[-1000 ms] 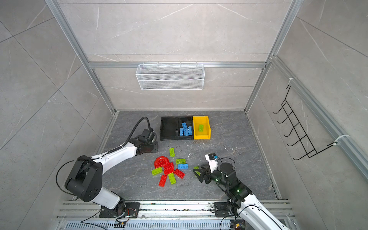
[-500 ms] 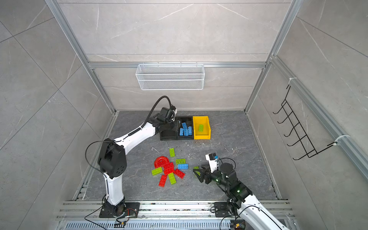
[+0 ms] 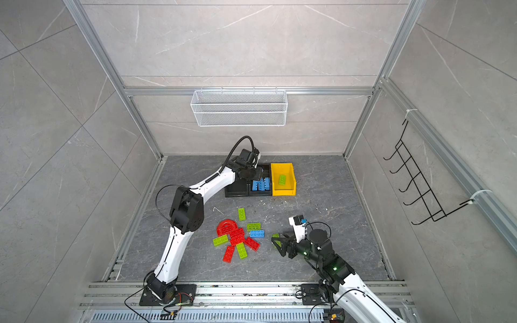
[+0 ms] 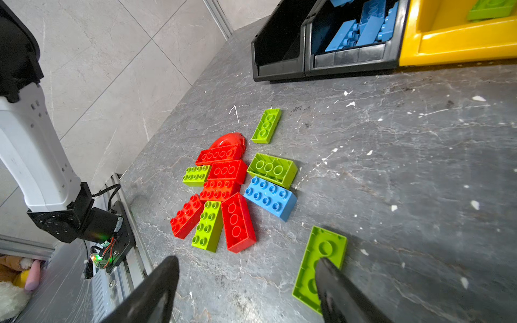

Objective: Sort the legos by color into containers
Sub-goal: 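Carry the blue brick over the black bin with the left gripper, then open the left gripper to drop the blue brick into the black bin, then draw the left arm back while the right gripper reaches to a lime-green brick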

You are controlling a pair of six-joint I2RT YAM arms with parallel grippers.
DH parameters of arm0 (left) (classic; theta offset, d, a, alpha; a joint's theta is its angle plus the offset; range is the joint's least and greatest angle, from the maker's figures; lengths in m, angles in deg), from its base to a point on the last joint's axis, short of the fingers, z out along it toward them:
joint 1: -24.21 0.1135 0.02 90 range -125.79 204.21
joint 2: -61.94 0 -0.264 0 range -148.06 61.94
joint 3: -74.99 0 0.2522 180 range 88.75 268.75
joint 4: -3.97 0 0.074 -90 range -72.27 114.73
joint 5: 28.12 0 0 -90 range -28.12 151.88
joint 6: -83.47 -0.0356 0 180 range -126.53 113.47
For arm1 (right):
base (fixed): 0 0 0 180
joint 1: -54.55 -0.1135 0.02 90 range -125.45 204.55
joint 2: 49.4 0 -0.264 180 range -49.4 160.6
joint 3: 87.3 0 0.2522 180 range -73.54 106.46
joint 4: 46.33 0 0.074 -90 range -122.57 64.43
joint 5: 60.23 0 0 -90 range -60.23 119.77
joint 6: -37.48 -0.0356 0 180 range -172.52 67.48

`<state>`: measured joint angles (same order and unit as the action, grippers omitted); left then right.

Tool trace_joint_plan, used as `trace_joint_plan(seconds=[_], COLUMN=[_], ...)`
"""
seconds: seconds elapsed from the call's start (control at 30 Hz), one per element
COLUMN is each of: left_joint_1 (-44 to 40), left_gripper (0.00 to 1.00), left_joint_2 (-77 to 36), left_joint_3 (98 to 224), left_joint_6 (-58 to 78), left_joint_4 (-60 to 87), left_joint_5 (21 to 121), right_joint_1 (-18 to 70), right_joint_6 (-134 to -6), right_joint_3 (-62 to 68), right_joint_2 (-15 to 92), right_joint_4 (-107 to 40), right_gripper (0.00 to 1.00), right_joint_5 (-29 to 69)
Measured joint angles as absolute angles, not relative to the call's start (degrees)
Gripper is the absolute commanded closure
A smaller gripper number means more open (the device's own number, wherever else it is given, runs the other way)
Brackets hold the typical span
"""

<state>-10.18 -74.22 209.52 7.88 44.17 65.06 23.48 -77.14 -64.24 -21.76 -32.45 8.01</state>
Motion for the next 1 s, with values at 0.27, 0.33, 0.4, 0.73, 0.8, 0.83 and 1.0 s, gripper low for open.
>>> trace_joint_plan(seconds=[0.27, 0.33, 0.4, 0.73, 0.8, 0.83, 1.0], left_joint_1=[-9.87, -9.92, -10.0, -9.92, -9.9, -9.9, -9.9], left_gripper=[0.45, 0.36, 0.3, 0.25, 0.25, 0.25, 0.23], left_joint_2=[-76.03, -76.05, -76.05, -67.4, -62.17, -59.33, -40.6], left_joint_3=[209.61, 209.61, 209.61, 199.29, 194.2, 191.75, 175.08], left_joint_6=[5.96, 5.54, 5.19, 4.51, 4.51, 4.51, 5.1], left_joint_4=[41.37, 40.59, 40.17, 36.52, 34.95, 34.18, 27.8], left_joint_5=[65.49, 65.38, 65.25, 65.06, 65.08, 65.01, 62.78], right_joint_1=[23.48, 23.48, 23.48, 23.48, 23.48, 23.48, 23.48], right_joint_6=[-77.14, -77.14, -77.14, -77.14, -77.14, -77.16, -77.12], right_joint_3=[-64.24, -64.24, -64.24, -64.24, -64.24, -64.24, -64.24], right_joint_2=[-19.51, -19.51, -19.53, -19.88, -19.99, -20.19, -23.66], right_joint_4=[-32.45, -32.45, -32.45, -32.45, -32.45, -32.45, -31.35], right_gripper=[0.21, 0.21, 0.21, 0.2, 0.2, 0.2, 0.21], right_joint_5=[7.64, 7.64, 7.64, 7.64, 7.64, 7.66, 8.4])
